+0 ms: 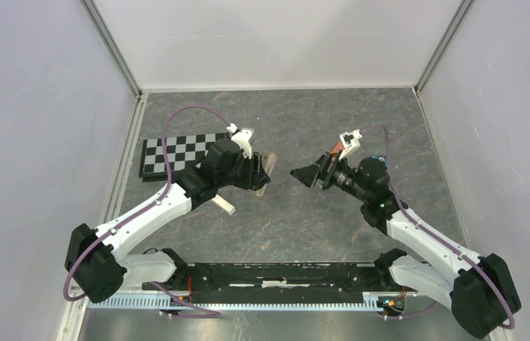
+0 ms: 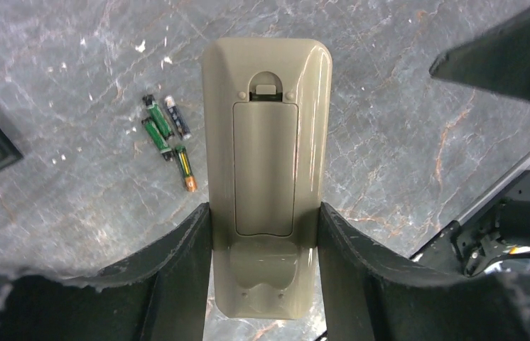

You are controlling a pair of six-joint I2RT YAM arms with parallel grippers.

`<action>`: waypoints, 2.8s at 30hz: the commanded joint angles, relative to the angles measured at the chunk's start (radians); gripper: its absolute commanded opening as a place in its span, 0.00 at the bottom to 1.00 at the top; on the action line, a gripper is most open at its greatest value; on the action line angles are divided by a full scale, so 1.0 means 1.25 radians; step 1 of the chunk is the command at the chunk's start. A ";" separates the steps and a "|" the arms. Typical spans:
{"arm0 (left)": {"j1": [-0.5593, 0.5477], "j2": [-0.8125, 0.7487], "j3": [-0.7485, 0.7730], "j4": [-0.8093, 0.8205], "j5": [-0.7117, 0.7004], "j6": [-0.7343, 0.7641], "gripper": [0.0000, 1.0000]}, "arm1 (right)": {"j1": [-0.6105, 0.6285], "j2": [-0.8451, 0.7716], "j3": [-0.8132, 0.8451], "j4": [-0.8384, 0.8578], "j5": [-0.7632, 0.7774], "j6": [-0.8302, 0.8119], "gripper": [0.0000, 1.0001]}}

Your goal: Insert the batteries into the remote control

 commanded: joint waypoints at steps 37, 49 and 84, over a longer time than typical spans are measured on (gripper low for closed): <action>-0.041 -0.157 -0.030 0.183 0.027 -0.137 1.00 | -0.011 0.093 0.095 0.323 -0.060 0.278 0.08; 0.089 -0.151 -0.040 0.514 0.385 -0.485 0.87 | -0.020 0.052 0.040 0.574 -0.022 0.432 0.08; 0.074 0.060 -0.126 0.298 0.377 -0.322 0.02 | -0.040 -0.021 0.115 -0.264 0.168 -0.135 0.77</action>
